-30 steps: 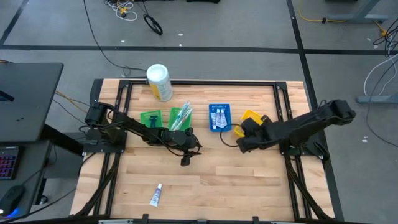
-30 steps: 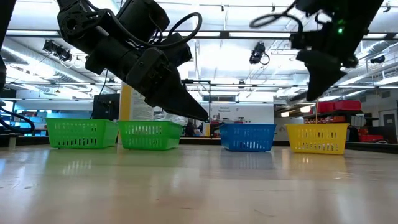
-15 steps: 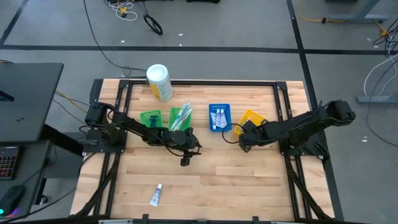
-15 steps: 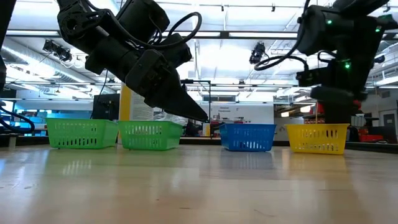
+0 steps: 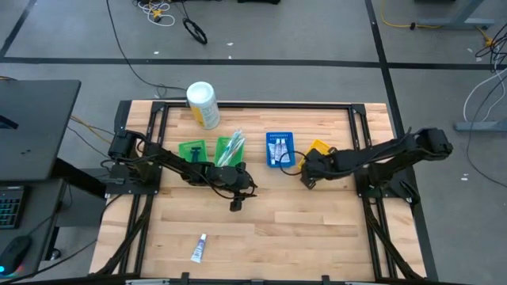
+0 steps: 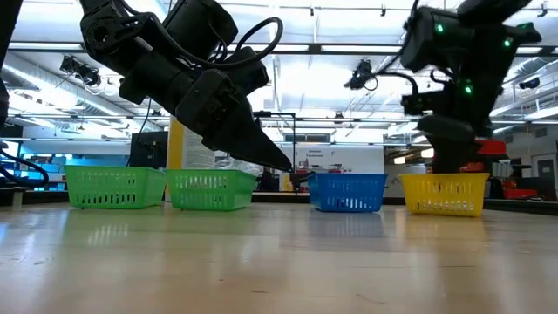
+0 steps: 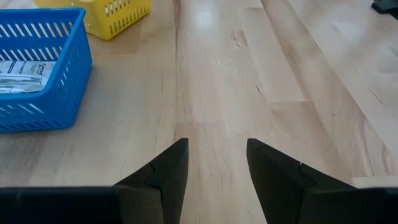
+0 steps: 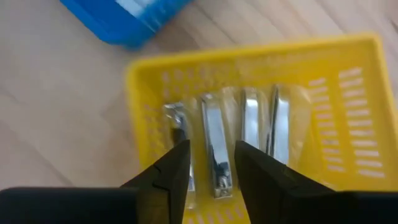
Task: Pick & Place Travel size toiletries
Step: Put the purple toothpaste into the blue bin
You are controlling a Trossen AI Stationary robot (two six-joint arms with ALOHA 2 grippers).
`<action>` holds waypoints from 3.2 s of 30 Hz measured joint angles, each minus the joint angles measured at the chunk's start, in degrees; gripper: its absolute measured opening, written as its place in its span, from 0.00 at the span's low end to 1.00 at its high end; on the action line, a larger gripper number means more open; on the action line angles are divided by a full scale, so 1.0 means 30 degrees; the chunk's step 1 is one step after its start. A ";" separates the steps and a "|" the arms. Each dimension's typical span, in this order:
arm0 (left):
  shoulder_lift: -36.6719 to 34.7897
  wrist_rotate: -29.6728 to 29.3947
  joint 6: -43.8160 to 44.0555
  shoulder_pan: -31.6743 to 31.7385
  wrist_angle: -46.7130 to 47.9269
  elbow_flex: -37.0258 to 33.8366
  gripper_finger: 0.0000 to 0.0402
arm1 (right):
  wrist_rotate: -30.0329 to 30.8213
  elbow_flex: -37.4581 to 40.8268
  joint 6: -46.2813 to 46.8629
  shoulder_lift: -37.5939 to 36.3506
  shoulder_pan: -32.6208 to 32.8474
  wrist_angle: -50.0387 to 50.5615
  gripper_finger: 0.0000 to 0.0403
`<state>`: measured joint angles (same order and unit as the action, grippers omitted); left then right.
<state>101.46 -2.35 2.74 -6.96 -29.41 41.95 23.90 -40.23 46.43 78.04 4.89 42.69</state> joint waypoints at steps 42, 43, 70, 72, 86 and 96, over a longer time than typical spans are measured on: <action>-0.0025 -0.1927 2.3216 -0.7661 2.7981 1.1666 0.42 | -0.0522 -0.3446 -1.7342 -0.0022 0.0022 -1.1041 0.34; -0.0025 -0.1912 2.4303 -0.8051 2.7973 1.1599 0.42 | -0.0517 -0.3446 -1.7657 -0.0022 0.0022 -1.1471 0.34; 0.2459 -0.2983 3.7105 -1.2717 2.7977 1.1570 0.42 | -0.0663 -0.3425 -2.3508 -0.0022 -0.0526 -1.7970 0.34; 0.2637 -0.2170 3.7008 -1.2699 2.7941 1.1605 0.42 | -0.0663 -0.3425 -2.3508 -0.0022 -0.0635 -1.7964 0.34; 0.3245 -0.1960 3.6930 -1.2742 2.8023 1.1556 0.42 | -0.0707 -0.3425 -2.3071 -0.0022 -0.0743 -1.7739 0.34; 0.3719 -0.2360 3.6019 -1.2422 2.7434 1.1548 0.42 | -0.1205 -0.3425 -2.2561 -0.0015 -0.0743 -1.7675 0.34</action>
<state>112.62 -9.43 110.80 -44.23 52.89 76.60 20.28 -50.50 -21.26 78.00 2.66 -10.34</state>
